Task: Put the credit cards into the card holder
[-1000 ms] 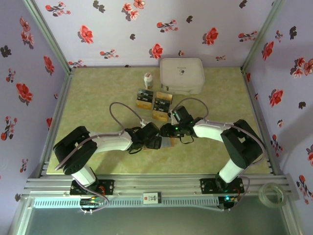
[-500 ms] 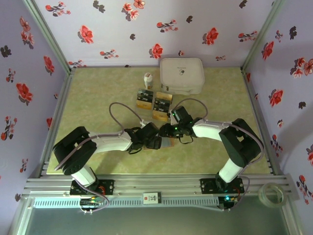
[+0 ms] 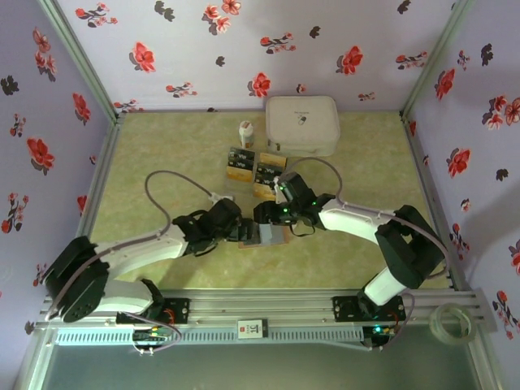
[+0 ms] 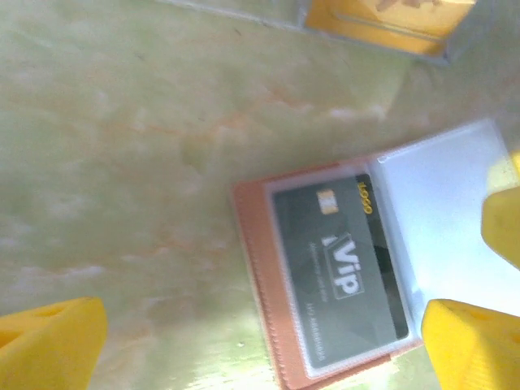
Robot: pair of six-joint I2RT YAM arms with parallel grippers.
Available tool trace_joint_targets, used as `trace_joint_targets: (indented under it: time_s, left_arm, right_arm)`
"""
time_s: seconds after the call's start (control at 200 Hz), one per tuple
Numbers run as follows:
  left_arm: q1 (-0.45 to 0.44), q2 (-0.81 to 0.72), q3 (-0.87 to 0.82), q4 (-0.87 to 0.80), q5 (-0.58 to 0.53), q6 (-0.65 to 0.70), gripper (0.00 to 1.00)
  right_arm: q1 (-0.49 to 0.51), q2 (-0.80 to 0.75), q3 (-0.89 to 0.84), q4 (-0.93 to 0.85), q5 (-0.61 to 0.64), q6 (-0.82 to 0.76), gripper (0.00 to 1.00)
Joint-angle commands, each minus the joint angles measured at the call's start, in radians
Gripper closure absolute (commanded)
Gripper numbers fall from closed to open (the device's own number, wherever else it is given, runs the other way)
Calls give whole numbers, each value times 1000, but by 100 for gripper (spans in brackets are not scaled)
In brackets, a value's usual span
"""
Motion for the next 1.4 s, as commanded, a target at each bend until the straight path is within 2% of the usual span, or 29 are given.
trace_joint_targets:
  time_s: [0.0, 0.335, 0.52, 0.775, 0.995, 1.125, 1.24, 1.395]
  left_arm:
    - [52, -88, -46, -7, -53, -36, 0]
    - [132, -254, -178, 20, -7, -50, 0]
    - [155, -263, -200, 26, 34, -39, 0]
    - [164, -220, -201, 56, 57, -19, 0]
    - [166, -180, -160, 33, 58, 12, 0]
    - [178, -165, -158, 26, 53, 13, 0]
    - [193, -163, -160, 25, 54, 9, 0]
    - [214, -161, -140, 10, 56, 21, 0]
  right_arm:
    - [60, 37, 30, -35, 17, 30, 45]
    - [137, 219, 147, -8, 79, 91, 44]
    - [141, 194, 209, -73, 99, 74, 44]
    - [107, 114, 375, -355, 180, -102, 44]
    - [-18, 95, 465, -520, 202, -258, 44]
    - [-64, 149, 567, -631, 250, -410, 45]
    - [-64, 225, 678, -741, 310, -561, 47]
    - [-64, 314, 765, -801, 334, -700, 49]
